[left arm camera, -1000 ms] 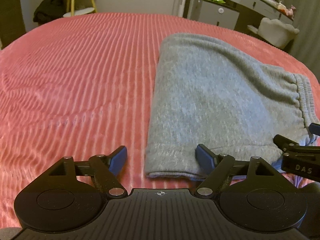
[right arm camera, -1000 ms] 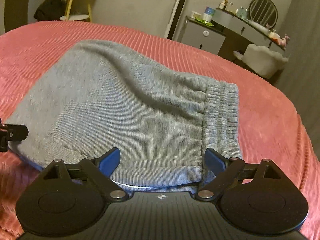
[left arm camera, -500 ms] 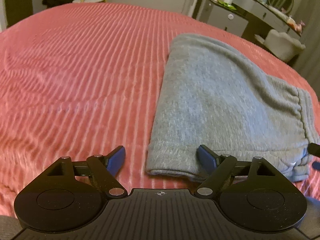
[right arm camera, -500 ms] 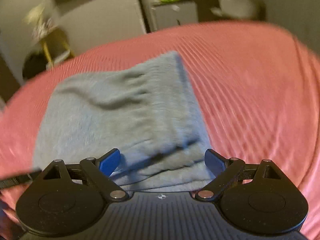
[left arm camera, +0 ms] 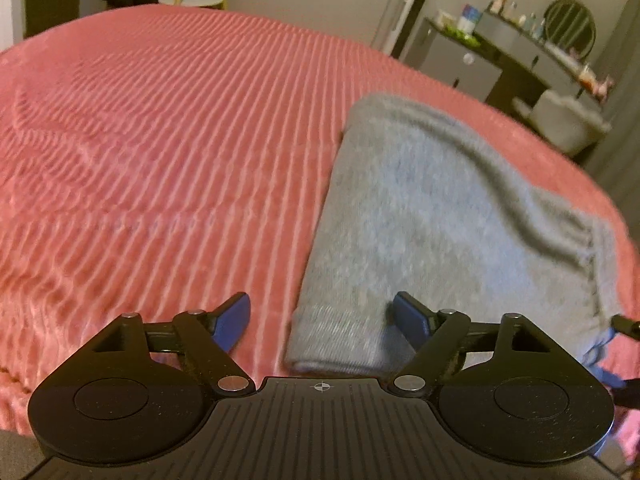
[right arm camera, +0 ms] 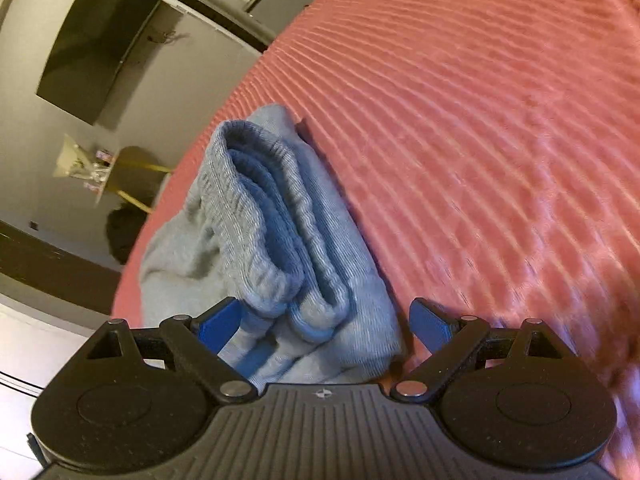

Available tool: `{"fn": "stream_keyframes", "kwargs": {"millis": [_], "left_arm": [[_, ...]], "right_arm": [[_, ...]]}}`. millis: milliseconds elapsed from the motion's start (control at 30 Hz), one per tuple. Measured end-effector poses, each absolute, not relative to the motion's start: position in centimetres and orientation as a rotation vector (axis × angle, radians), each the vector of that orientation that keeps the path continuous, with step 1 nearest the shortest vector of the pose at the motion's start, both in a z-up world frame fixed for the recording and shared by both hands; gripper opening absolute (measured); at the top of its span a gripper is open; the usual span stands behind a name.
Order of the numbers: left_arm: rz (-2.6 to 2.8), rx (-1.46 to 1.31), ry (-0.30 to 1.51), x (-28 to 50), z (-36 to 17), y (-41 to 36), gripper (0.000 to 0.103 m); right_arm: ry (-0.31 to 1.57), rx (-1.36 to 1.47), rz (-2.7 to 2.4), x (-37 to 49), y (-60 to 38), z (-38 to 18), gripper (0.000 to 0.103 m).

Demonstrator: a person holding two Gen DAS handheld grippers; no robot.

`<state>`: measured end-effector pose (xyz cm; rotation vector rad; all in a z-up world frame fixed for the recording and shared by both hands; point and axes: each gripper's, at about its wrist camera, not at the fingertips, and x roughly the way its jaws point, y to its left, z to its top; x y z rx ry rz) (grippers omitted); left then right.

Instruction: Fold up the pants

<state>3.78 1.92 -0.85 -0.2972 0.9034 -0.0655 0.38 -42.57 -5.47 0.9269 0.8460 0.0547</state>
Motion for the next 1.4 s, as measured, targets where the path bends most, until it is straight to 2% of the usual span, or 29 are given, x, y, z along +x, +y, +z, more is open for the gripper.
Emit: {"fn": "stream_keyframes", "kwargs": {"millis": [167, 400, 600, 667, 733, 767, 800, 867, 900, 967, 1000, 1033, 1067, 1133, 1167, 1200, 1233, 1267, 1300, 1400], "left_arm": [[-0.152, -0.397, 0.906, 6.8, 0.4, 3.9, 0.083], [-0.23, -0.421, 1.056, 13.8, -2.7, 3.3, 0.083], [-0.413, -0.401, 1.108, 17.5, -4.3, 1.2, 0.095], [-0.434, -0.407, 1.114, 18.7, -4.7, 0.9, 0.096], [-0.45, -0.394, 1.107, 19.1, -4.7, 0.4, 0.095], [-0.455, -0.377, 1.097, 19.1, -4.7, 0.0, 0.093], [-0.452, -0.36, 1.088, 19.1, -4.6, -0.3, 0.086], [-0.468, -0.333, 1.061, 18.8, -4.2, -0.7, 0.07], [-0.504, -0.347, 1.05, 18.6, -4.0, -0.7, 0.047], [-0.529, -0.387, 1.037, 18.3, -3.9, -0.4, 0.045], [-0.527, -0.389, 1.037, 18.2, -4.2, -0.3, 0.047], [-0.522, -0.388, 1.041, 18.2, -4.5, -0.3, 0.056], [-0.511, -0.388, 1.046, 18.1, -4.7, -0.1, 0.06], [-0.495, -0.415, 1.065, 18.4, -4.8, -0.5, 0.065], [-0.477, -0.412, 1.069, 18.6, -4.7, -0.9, 0.063], [-0.475, -0.407, 1.063, 18.7, -4.5, -1.3, 0.051], [-0.477, -0.386, 1.043, 18.5, -4.1, -1.5, 0.038], [-0.477, -0.361, 1.023, 18.4, -3.6, -1.8, 0.032], [-0.483, -0.352, 1.004, 18.1, -3.1, -1.6, 0.028], [-0.48, -0.373, 0.969, 18.0, -1.3, -1.0, 0.024]], "right_arm": [[0.876, 0.967, 0.128, 3.1, -43.9, -6.3, 0.092], [0.957, 0.977, 0.262, 8.3, -43.1, -7.3, 0.099], [0.982, 0.917, 0.344, 11.3, -42.6, -6.9, 0.099], [0.988, 0.881, 0.355, 12.3, -42.1, -6.8, 0.098], [0.989, 0.813, 0.351, 13.0, -41.1, -6.4, 0.091], [0.989, 0.782, 0.346, 13.3, -40.4, -6.1, 0.087], [0.99, 0.753, 0.338, 13.6, -40.0, -6.0, 0.078], [0.987, 0.726, 0.321, 13.6, -39.6, -5.7, 0.073], [0.985, 0.723, 0.316, 13.5, -39.5, -5.5, 0.07], [0.972, 0.725, 0.318, 12.9, -39.4, -5.1, 0.066], [0.97, 0.725, 0.315, 12.7, -39.3, -5.0, 0.066], [0.972, 0.721, 0.309, 12.7, -39.1, -5.1, 0.068], [0.98, 0.73, 0.302, 12.8, -39.0, -5.2, 0.07], [0.99, 0.78, 0.305, 13.6, -38.9, -5.6, 0.085], [0.996, 0.788, 0.294, 14.0, -38.8, -5.5, 0.086], [1.006, 0.774, 0.275, 14.2, -38.5, -5.4, 0.086], [1.011, 0.744, 0.248, 14.2, -38.0, -5.1, 0.079], [1.008, 0.68, 0.215, 14.1, -37.3, -4.5, 0.072], [1.003, 0.624, 0.206, 14.0, -36.7, -3.9, 0.062], [0.955, 0.604, 0.232, 13.4, -36.1, -2.0, 0.057]]}}
